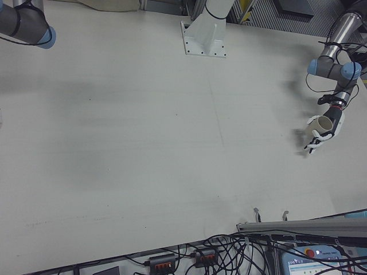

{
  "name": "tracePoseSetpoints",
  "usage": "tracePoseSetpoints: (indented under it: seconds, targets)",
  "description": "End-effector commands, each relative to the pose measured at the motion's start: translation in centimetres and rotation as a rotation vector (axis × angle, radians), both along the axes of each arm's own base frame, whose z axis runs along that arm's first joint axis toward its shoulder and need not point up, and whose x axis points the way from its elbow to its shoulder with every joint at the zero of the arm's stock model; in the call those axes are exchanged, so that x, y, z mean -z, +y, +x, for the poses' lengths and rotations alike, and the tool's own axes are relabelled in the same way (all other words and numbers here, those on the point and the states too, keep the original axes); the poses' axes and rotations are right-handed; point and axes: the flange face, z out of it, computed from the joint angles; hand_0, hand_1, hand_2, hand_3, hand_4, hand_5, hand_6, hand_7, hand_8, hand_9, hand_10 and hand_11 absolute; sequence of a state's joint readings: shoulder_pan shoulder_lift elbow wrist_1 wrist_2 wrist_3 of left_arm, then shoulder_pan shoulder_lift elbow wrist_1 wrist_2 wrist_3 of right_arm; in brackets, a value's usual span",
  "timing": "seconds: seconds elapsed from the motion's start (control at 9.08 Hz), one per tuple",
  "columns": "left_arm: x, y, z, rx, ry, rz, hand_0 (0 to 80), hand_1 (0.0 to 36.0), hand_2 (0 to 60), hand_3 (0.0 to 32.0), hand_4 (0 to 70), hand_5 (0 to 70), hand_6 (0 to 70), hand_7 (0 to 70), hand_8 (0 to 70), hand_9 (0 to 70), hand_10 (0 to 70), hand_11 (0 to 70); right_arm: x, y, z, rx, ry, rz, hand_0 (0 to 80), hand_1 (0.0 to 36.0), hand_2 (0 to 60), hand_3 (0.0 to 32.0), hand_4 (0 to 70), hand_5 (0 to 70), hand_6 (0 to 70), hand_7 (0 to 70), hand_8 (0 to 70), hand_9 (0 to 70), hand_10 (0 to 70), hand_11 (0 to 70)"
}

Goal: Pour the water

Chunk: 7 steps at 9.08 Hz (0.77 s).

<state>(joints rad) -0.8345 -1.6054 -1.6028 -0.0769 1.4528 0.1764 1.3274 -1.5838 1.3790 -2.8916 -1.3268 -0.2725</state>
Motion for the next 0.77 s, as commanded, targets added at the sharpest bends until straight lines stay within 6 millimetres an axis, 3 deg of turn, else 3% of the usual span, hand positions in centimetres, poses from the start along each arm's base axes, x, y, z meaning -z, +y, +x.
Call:
tracePoseSetpoints:
  seconds: [0.0, 0.22, 0.33, 0.44, 0.55, 0.66]
  targets:
    - [-2.9, 1.7, -3.0, 0.024, -0.014, -0.011, 67.7, 35.3, 60.0, 0.0, 70.0, 70.0, 18.0, 27.5, 7.1, 7.6, 8.3, 14.0, -8.9, -4.2, -1.2, -0.026, 0.024, -0.043, 60.7, 36.0, 60.0, 0.0, 16.4, 70.0, 48.4, 64.8, 39.1, 53.1, 43.0, 63.0]
    - [-4.3, 2.3, -3.3, 0.021, -0.027, -0.021, 68.3, 35.0, 60.0, 0.0, 70.0, 70.0, 17.5, 27.0, 7.0, 7.5, 8.2, 13.9, -8.4, -4.7, -1.9, -0.048, 0.092, -0.035, 62.1, 36.0, 60.0, 0.0, 19.4, 70.0, 48.4, 65.9, 38.4, 52.0, 39.6, 58.1]
    - [-5.8, 2.4, -3.5, 0.022, -0.031, -0.026, 64.9, 33.6, 60.0, 0.0, 70.0, 70.0, 17.3, 26.7, 6.9, 7.4, 8.2, 13.8, -8.3, -4.8, -3.1, -0.027, 0.105, -0.032, 63.5, 34.4, 59.5, 0.0, 21.2, 70.0, 47.0, 64.3, 36.0, 48.9, 35.7, 52.9]
    - [-8.0, 3.4, -4.2, 0.024, -0.047, -0.026, 65.0, 33.3, 60.0, 0.0, 70.0, 70.0, 17.1, 26.3, 6.8, 7.3, 8.2, 13.7, -8.1, -4.9, -3.5, -0.021, 0.094, -0.025, 64.6, 32.2, 46.7, 0.0, 22.2, 70.0, 43.0, 58.7, 31.2, 42.4, 29.9, 45.4]
    - [-9.4, 4.4, -5.2, 0.036, -0.079, 0.0, 64.3, 32.3, 59.5, 0.0, 70.0, 70.0, 16.7, 26.0, 6.6, 7.1, 8.1, 13.6, -7.0, -5.2, -3.4, -0.023, 0.092, -0.001, 58.6, 23.2, 20.2, 0.0, 19.9, 70.0, 28.4, 40.2, 17.1, 22.1, 17.1, 26.8]
    - [-9.7, 4.3, -5.5, 0.074, -0.105, 0.02, 64.2, 30.5, 53.3, 0.0, 70.0, 70.0, 16.6, 25.7, 6.6, 7.1, 8.1, 13.6, -6.3, -5.5, -3.6, -0.023, 0.091, 0.012, 52.3, 14.7, 1.4, 0.0, 14.8, 50.4, 11.0, 16.5, 4.2, 2.8, 7.0, 11.6]
